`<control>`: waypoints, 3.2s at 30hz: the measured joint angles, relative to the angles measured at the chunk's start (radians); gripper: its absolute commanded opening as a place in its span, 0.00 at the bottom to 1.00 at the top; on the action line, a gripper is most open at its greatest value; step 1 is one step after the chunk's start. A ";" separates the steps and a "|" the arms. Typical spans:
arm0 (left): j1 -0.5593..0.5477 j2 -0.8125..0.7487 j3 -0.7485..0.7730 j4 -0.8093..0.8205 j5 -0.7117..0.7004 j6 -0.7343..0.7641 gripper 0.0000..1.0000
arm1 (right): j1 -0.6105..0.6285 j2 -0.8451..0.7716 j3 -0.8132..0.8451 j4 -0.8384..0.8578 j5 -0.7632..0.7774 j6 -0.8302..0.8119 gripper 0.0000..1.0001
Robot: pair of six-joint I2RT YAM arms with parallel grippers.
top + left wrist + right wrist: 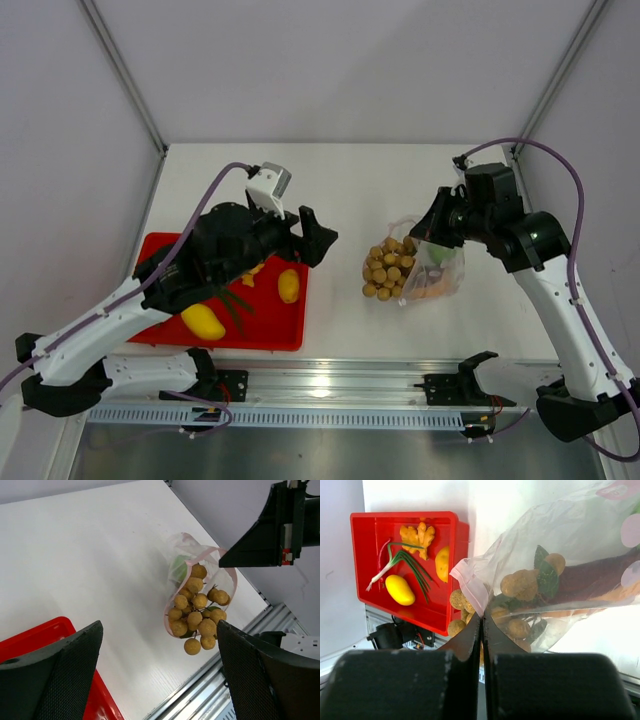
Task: Place the food in the zip-top bag and seal the zipper
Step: Adjust the zipper food storage bag at the center of the board.
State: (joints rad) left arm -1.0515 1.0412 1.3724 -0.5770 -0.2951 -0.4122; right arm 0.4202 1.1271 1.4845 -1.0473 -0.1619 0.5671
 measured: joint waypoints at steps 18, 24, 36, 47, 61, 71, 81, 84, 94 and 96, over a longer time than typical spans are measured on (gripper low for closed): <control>0.119 -0.100 -0.101 -0.083 0.043 -0.051 0.81 | -0.059 -0.039 -0.032 -0.024 -0.063 -0.053 0.00; 0.119 -0.046 -0.216 -0.042 0.166 -0.077 0.74 | -0.065 -0.035 -0.037 0.002 -0.142 -0.051 0.00; 0.106 0.006 -0.437 0.201 0.421 -0.166 0.61 | -0.098 -0.036 -0.037 0.031 -0.240 -0.044 0.00; 0.091 0.077 -0.441 0.232 0.442 -0.241 0.32 | -0.102 -0.037 -0.034 0.043 -0.300 -0.024 0.00; 0.091 0.181 -0.349 0.228 0.415 -0.262 0.30 | -0.102 -0.042 -0.034 0.049 -0.328 -0.010 0.00; 0.091 0.196 -0.323 0.259 0.464 -0.291 0.39 | -0.102 -0.052 -0.035 0.051 -0.336 -0.010 0.00; 0.091 0.223 -0.283 0.237 0.447 -0.322 0.38 | -0.102 -0.055 -0.043 0.055 -0.345 -0.002 0.00; 0.091 0.251 -0.270 0.228 0.436 -0.323 0.31 | -0.102 -0.056 -0.044 0.055 -0.344 -0.002 0.00; 0.091 0.262 -0.269 0.193 0.381 -0.318 0.01 | -0.102 -0.058 -0.047 0.055 -0.344 -0.002 0.00; 0.091 0.262 -0.269 0.189 0.375 -0.314 0.01 | -0.102 -0.058 -0.047 0.055 -0.344 -0.002 0.00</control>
State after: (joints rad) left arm -0.9607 1.3029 1.1034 -0.3882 0.0795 -0.7261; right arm 0.3183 1.0695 1.4372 -0.9924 -0.5060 0.5652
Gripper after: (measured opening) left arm 0.010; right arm 0.006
